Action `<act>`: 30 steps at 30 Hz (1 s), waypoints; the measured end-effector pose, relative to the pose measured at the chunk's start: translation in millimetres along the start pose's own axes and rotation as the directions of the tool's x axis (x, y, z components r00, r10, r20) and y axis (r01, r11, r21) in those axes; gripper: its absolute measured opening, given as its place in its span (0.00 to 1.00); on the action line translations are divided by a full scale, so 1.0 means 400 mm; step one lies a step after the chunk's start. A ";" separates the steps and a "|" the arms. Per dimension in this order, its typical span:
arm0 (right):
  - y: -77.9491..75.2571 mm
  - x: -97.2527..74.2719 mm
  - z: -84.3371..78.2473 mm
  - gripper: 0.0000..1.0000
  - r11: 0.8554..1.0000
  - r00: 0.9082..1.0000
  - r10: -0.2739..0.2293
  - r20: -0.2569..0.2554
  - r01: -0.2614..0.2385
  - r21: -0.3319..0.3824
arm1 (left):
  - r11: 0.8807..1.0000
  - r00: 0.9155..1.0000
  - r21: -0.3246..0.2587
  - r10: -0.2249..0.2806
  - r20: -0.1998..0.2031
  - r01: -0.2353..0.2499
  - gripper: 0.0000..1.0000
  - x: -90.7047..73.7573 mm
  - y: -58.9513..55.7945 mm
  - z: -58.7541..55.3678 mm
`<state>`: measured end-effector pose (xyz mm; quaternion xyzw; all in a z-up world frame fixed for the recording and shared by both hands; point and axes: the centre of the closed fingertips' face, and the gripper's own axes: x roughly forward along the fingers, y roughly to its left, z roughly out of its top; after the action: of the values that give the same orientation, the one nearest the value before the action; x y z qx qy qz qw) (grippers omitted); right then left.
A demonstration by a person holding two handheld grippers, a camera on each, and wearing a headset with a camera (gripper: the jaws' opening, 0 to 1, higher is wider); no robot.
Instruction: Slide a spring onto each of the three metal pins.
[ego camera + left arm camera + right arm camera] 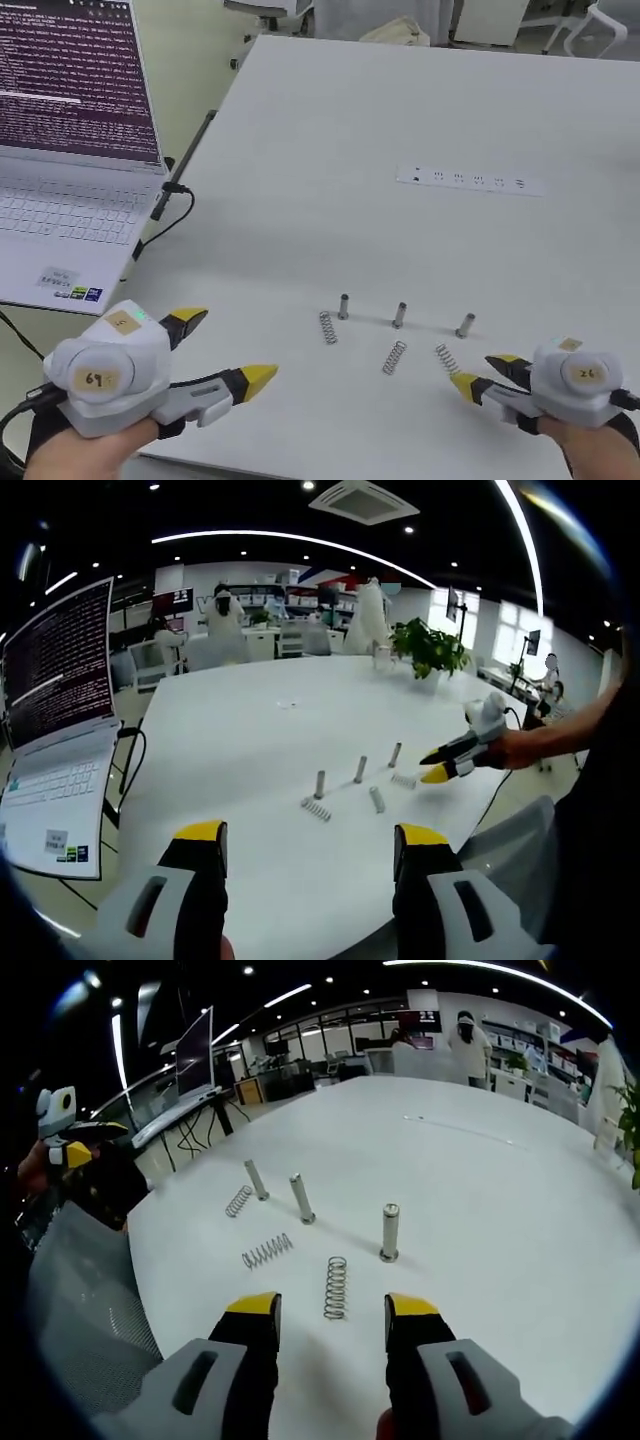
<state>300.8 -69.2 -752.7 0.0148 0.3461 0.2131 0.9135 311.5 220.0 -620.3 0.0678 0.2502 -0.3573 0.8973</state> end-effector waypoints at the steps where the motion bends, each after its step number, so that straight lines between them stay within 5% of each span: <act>1: 0.007 -0.004 0.003 0.40 1.000 1.000 0.004 0.005 -0.004 0.001 | 1.000 1.000 0.000 0.000 -0.001 0.000 0.64 0.000 0.000 -0.001; 30: 0.113 -0.125 0.041 0.52 0.995 0.995 0.067 0.068 -0.062 -0.080 | 0.999 0.999 0.002 -0.034 -0.020 0.034 0.64 0.034 -0.018 -0.012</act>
<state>260.8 -46.2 -701.0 -0.0024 0.3046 0.2551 0.9177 313.1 207.9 -630.6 0.0681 0.2601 -0.3722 0.8884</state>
